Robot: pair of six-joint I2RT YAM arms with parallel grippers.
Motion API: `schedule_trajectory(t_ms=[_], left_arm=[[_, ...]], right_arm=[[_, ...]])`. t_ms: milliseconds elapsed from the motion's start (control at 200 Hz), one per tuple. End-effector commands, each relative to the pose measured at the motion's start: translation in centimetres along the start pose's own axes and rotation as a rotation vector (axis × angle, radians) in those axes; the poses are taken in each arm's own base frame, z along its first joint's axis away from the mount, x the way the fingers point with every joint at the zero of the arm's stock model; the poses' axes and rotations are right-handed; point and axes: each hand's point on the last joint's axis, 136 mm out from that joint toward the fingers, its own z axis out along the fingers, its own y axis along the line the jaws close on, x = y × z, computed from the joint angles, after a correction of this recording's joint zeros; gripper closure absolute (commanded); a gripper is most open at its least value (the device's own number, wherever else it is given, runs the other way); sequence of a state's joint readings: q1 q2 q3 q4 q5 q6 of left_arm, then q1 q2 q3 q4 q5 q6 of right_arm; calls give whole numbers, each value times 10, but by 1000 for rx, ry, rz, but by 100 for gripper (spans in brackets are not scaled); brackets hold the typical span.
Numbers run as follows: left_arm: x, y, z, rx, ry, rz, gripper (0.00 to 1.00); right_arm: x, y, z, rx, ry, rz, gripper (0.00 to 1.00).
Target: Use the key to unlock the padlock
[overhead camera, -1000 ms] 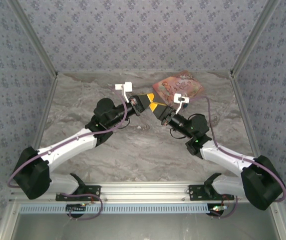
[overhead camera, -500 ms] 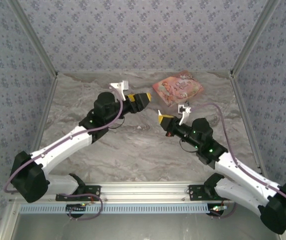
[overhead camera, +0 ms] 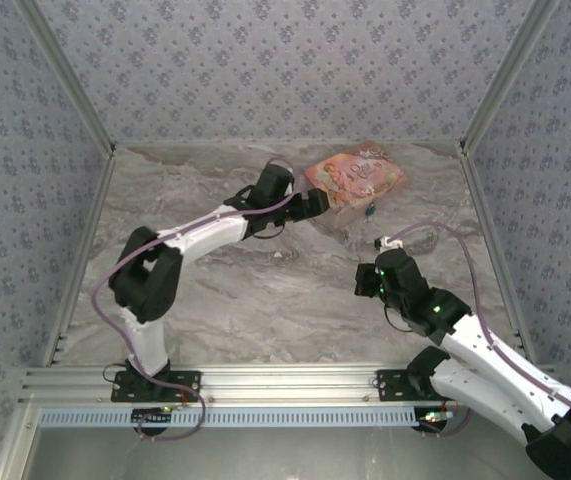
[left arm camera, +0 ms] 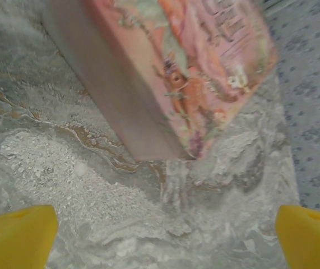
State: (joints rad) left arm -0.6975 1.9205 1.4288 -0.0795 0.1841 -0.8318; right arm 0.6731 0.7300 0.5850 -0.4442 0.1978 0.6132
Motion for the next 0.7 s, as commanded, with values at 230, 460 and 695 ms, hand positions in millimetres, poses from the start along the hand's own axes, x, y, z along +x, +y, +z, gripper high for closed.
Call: schedule_trajectory(t_ms=[230,460,695], left_arm=[[-1,-11,56,53,94,-93,1],[6,0,79,15,138,-93,3],[15,26,95,-41,167,-118,5]], right_arm=[[0,-10,-11,34,-14,45,100],[-1,-7,-10,22,-19,48,100],[-1,-6,-10,16,-18,50,100]])
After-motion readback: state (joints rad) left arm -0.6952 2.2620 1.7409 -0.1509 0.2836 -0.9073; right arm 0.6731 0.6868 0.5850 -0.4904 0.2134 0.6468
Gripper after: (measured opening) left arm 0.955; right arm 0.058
